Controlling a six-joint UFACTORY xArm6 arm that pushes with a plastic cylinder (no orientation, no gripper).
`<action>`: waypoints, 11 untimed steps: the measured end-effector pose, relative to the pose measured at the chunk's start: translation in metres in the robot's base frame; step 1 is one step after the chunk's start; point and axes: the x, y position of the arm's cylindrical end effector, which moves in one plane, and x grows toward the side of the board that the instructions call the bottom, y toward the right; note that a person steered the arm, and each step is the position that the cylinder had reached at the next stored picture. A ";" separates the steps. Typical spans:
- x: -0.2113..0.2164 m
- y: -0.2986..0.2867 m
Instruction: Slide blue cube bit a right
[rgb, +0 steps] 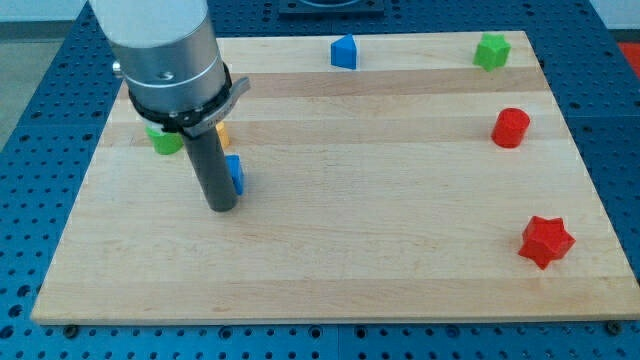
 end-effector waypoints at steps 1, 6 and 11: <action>-0.004 -0.001; -0.024 0.002; -0.030 0.047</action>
